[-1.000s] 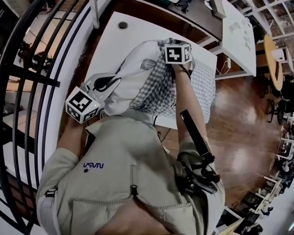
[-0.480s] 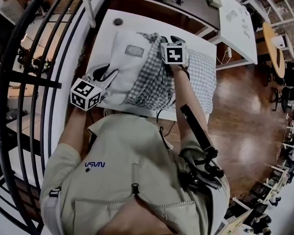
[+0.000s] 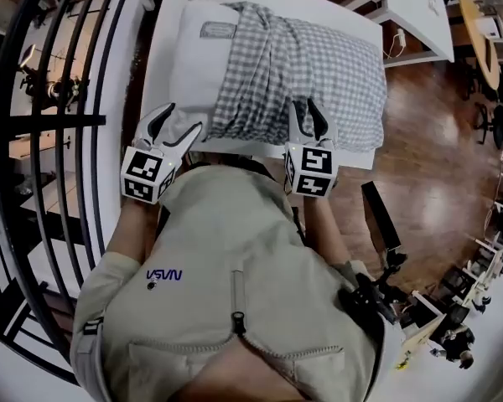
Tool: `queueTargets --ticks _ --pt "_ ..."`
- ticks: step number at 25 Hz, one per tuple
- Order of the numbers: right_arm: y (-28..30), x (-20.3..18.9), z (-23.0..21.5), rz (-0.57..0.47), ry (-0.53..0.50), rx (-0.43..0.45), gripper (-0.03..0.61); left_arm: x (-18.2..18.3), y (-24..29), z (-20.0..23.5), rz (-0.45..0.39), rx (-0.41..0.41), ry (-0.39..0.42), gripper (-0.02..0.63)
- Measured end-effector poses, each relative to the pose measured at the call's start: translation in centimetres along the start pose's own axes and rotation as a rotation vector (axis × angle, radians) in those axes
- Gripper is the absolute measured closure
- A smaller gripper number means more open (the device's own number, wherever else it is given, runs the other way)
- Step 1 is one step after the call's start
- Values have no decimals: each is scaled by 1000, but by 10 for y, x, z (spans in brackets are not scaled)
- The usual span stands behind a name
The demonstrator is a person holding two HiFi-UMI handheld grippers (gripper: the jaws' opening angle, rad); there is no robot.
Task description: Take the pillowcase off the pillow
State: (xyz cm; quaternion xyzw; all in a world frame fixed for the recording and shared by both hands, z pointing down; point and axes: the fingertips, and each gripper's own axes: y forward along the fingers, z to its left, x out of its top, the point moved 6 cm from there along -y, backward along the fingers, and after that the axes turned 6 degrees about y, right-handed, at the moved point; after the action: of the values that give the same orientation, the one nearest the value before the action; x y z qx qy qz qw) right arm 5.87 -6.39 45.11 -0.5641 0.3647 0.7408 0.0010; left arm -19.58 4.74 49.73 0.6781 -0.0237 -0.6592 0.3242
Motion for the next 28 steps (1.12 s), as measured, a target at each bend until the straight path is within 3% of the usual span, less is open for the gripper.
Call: queueTargets --ticks 4,7,9,15,19,23,28 --pt "-4 -66 10 148 24 -27 417 -27 32 -13 122 -19 8 299" --pt "7 -82 17 173 3 -57 444 -21 41 -17 151 -2 59 505" --pt "6 -75 15 151 -28 -92 568 -9 37 -16 118 20 86 586" --pt "-18 -41 -30 14 -39 -233 569 40 15 10 -42 160 86 594" --pt "-29 -30 -73 -8 -48 -326 569 58 5 26 -108 200 34 594" --pt "-31 -46 -95 37 -40 -348 569 41 1 29 -98 224 -38 595" --pt "-14 -87 -97 147 -8 -329 569 -4 4 26 -26 266 -88 595"
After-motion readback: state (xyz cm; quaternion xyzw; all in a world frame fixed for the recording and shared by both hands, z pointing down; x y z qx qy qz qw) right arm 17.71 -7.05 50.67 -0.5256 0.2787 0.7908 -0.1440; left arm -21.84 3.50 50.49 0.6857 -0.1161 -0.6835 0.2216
